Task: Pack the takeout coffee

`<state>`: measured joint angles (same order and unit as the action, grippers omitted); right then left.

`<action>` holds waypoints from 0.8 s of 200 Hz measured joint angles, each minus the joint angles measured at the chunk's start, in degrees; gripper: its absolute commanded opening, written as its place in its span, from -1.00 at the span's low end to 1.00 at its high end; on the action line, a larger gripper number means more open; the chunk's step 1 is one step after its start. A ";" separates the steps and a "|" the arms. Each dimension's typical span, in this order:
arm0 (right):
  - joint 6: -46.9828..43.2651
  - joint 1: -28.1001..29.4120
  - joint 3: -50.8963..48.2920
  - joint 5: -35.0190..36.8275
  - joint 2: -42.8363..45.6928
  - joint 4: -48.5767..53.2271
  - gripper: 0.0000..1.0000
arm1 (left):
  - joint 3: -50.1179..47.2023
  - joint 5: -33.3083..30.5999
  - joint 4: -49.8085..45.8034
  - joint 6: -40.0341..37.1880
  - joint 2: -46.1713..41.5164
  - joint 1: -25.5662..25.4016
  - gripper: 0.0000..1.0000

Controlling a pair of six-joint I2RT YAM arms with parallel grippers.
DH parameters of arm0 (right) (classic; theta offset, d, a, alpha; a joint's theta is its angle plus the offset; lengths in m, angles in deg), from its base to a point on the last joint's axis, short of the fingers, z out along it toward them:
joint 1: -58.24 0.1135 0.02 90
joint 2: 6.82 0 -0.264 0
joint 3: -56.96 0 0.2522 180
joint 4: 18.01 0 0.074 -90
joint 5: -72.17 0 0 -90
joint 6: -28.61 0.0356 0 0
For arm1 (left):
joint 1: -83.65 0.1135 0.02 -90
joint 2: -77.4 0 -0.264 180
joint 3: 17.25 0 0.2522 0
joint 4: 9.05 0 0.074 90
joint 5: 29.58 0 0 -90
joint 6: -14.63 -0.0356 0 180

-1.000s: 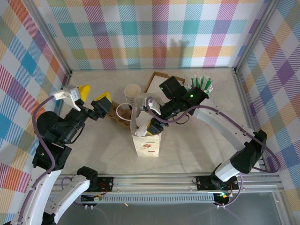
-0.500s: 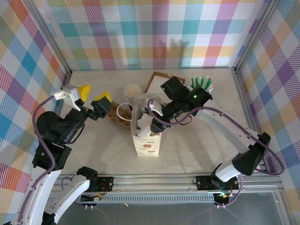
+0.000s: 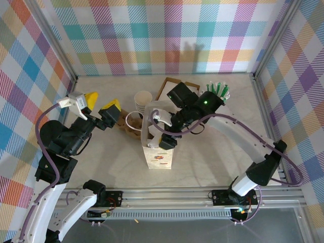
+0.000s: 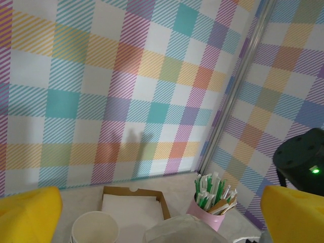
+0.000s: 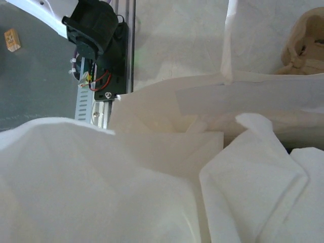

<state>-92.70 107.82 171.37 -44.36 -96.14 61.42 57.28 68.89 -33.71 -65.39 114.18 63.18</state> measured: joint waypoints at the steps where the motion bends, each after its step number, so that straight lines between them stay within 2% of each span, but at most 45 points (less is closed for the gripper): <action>1: -0.02 0.00 0.00 0.04 0.07 -0.02 0.73 | 0.00 0.00 0.00 0.00 0.00 0.00 1.00; 20: -0.07 0.00 -0.02 0.90 2.10 -0.11 0.76 | -0.26 0.00 0.02 0.00 -0.13 0.00 1.00; 29: -0.07 0.00 -0.02 1.05 2.97 -0.24 0.67 | -0.44 0.00 0.02 0.00 -0.13 0.00 1.00; 60: -0.70 0.00 -0.02 0.66 3.56 0.15 -0.09 | -0.63 0.02 0.00 0.00 -0.13 0.00 1.00; 75: -0.87 0.02 0.17 0.37 2.54 0.90 -0.60 | -0.63 0.02 0.00 0.02 -0.15 0.00 1.00; 82: -0.81 0.00 0.33 0.20 1.90 1.38 -0.73 | -0.66 0.00 0.00 0.02 -0.15 0.00 1.00; 114: -0.31 0.04 1.53 0.76 -1.66 3.02 -0.84 | -0.96 0.02 0.09 0.09 -0.22 0.00 1.00; 160: 0.85 1.36 8.15 6.47 -9.81 7.69 -0.77 | -1.84 0.02 0.04 0.90 -0.24 0.00 1.00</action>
<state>-91.85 109.18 179.52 -37.89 -105.95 69.11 55.45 68.91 -33.66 -64.49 113.94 63.18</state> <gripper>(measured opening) 0.106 0.999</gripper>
